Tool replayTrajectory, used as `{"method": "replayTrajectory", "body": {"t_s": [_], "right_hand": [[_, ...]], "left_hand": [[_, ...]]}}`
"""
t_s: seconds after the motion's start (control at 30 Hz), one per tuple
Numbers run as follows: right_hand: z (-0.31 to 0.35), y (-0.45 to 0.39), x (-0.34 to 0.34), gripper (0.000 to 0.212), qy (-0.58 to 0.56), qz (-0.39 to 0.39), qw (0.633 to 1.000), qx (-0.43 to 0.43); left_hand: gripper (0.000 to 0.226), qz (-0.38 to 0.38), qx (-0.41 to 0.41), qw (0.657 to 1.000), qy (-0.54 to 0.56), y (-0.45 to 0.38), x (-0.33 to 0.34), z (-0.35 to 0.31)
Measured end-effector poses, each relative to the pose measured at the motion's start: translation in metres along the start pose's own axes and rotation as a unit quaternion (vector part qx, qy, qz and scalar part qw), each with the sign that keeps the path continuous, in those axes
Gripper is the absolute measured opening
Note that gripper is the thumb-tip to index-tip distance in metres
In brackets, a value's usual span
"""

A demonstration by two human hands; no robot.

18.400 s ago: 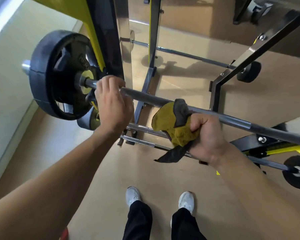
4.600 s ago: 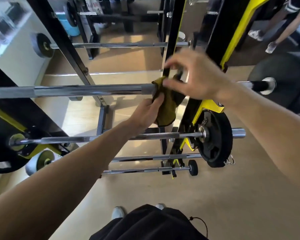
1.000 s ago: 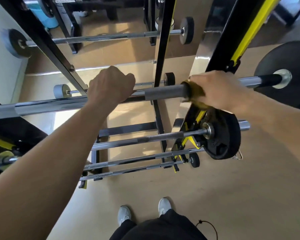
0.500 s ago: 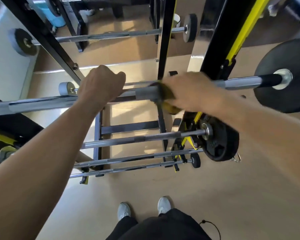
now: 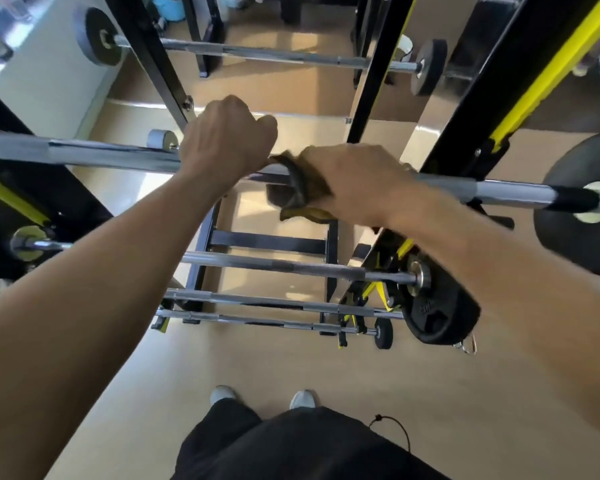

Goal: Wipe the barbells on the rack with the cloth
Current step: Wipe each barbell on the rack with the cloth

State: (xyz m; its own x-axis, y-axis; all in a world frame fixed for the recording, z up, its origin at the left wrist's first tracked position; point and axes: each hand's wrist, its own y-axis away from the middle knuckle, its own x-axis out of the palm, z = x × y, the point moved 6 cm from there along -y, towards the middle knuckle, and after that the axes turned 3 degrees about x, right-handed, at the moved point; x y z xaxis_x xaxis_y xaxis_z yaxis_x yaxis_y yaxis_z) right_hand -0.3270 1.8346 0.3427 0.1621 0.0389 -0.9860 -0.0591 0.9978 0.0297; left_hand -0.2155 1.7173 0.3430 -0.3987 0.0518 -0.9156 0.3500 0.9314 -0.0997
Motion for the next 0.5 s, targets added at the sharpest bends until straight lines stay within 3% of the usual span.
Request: {"method": "replayTrajectory", "body": {"t_s": [0.1, 0.2, 0.3, 0.5], "right_hand": [[-0.053, 0.039, -0.008, 0.043, 0.01, 0.049, 0.997, 0.057], [-0.081, 0.066, -0.012, 0.044, 0.089, 0.027, 0.992, 0.088], [-0.067, 0.05, -0.009, 0.05, 0.149, 0.041, 0.986, 0.07], [-0.025, 0.004, -0.001, 0.06, 0.115, 0.05, 0.992, 0.028]], "left_hand": [[0.031, 0.001, 0.003, 1.0, 0.001, 0.0, 0.0, 0.0], [0.031, -0.006, 0.005, 1.0, -0.004, -0.002, 0.001, -0.001], [0.032, -0.046, 0.001, 0.999, -0.007, 0.001, -0.001, -0.002], [0.032, -0.11, 0.029, 0.992, 0.057, 0.008, -0.007, -0.002]]}}
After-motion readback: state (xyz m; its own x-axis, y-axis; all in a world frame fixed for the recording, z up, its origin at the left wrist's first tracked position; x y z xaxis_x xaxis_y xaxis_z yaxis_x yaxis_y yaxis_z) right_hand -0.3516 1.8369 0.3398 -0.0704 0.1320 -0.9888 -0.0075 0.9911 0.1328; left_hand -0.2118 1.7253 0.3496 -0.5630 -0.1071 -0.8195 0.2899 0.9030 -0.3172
